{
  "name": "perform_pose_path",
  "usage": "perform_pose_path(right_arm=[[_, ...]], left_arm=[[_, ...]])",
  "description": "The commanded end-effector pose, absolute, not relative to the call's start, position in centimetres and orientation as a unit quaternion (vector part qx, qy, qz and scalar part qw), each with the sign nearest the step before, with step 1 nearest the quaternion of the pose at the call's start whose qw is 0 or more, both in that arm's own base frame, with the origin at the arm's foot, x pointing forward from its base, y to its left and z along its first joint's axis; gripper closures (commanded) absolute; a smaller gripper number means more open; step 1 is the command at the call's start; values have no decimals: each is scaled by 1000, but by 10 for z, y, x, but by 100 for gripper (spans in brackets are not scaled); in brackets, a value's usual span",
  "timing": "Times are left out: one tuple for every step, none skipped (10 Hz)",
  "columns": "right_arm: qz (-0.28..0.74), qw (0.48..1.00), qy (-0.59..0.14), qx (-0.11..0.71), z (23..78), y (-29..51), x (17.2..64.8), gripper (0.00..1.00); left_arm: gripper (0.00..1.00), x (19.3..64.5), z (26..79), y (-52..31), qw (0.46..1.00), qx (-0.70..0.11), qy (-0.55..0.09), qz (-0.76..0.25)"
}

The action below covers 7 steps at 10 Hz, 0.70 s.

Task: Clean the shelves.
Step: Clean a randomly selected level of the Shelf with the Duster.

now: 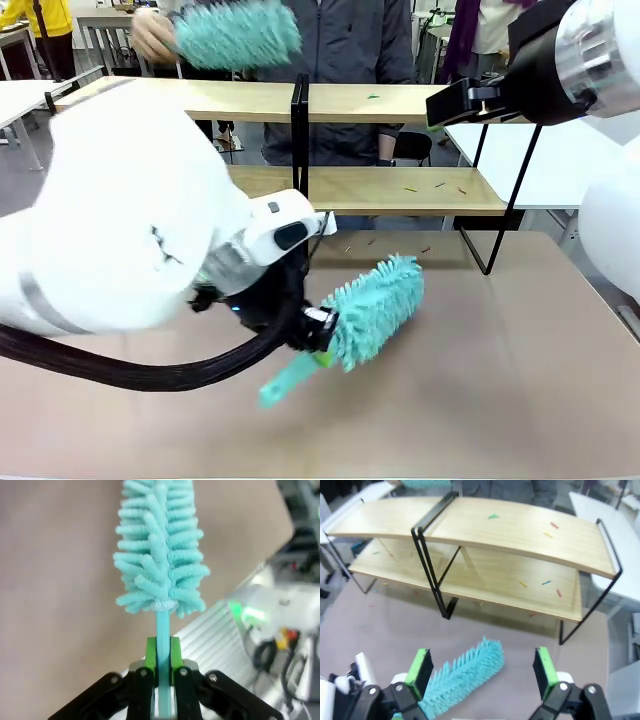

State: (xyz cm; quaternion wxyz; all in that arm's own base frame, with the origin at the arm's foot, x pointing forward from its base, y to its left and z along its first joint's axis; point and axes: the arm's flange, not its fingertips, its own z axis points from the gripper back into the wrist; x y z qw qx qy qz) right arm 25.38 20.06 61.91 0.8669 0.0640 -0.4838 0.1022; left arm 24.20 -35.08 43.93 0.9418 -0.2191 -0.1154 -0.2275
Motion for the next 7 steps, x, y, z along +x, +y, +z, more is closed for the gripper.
perform_pose_path(right_arm=[[103, 867, -484, 66, 619, 201, 255, 0], [103, 867, -484, 66, 619, 201, 255, 0], [103, 867, -484, 66, 619, 201, 255, 0], [103, 867, -484, 66, 619, 201, 255, 0], [103, 867, -484, 66, 619, 201, 255, 0], [103, 867, -484, 66, 619, 201, 255, 0], [103, 867, -484, 66, 619, 201, 255, 0]], left_arm=[[88, 258, 427, -379, 957, -197, -140, -163], [88, 262, 428, -379, 971, -148, -86, -165], [88, 248, 433, -362, 946, -216, -136, -198], [88, 248, 433, -362, 946, -216, -136, -198], [88, 257, 420, -370, 957, -187, -125, -181], [88, 248, 414, -366, 957, -189, -160, -154], [88, 253, 404, -376, 960, -175, -175, -127]])
